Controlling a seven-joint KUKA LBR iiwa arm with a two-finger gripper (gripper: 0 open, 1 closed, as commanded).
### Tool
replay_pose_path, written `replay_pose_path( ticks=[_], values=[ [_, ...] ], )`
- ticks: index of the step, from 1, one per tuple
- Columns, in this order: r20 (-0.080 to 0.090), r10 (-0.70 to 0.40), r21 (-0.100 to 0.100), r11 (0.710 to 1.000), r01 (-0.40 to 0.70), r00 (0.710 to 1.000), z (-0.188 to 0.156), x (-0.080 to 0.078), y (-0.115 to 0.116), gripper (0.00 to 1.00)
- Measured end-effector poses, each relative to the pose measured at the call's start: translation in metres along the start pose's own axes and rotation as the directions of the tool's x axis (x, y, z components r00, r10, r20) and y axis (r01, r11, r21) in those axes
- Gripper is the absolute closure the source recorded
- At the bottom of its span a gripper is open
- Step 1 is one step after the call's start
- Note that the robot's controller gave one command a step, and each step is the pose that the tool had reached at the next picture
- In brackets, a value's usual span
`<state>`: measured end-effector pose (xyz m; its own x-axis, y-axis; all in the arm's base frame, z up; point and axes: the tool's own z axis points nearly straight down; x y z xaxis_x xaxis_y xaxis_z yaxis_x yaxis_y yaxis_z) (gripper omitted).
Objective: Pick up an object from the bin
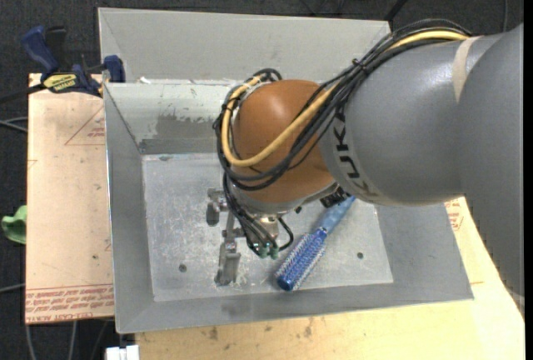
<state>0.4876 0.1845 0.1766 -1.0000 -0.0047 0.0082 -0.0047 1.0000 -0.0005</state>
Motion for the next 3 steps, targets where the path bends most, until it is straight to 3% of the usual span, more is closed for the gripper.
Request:
replay_pose_path(
  ticks=[1,2,3],
  values=[
    [0.014,-0.092,0.004,0.996,0.092,0.996,-0.046,-0.029,-0.120,0.00],
    [0.004,-0.508,0.001,0.861,0.508,0.861,0.044,-0.005,-0.127,0.00],
    [0.003,-0.742,0.002,0.671,0.742,0.671,0.098,-0.007,-0.132,0.00]
  ],
)
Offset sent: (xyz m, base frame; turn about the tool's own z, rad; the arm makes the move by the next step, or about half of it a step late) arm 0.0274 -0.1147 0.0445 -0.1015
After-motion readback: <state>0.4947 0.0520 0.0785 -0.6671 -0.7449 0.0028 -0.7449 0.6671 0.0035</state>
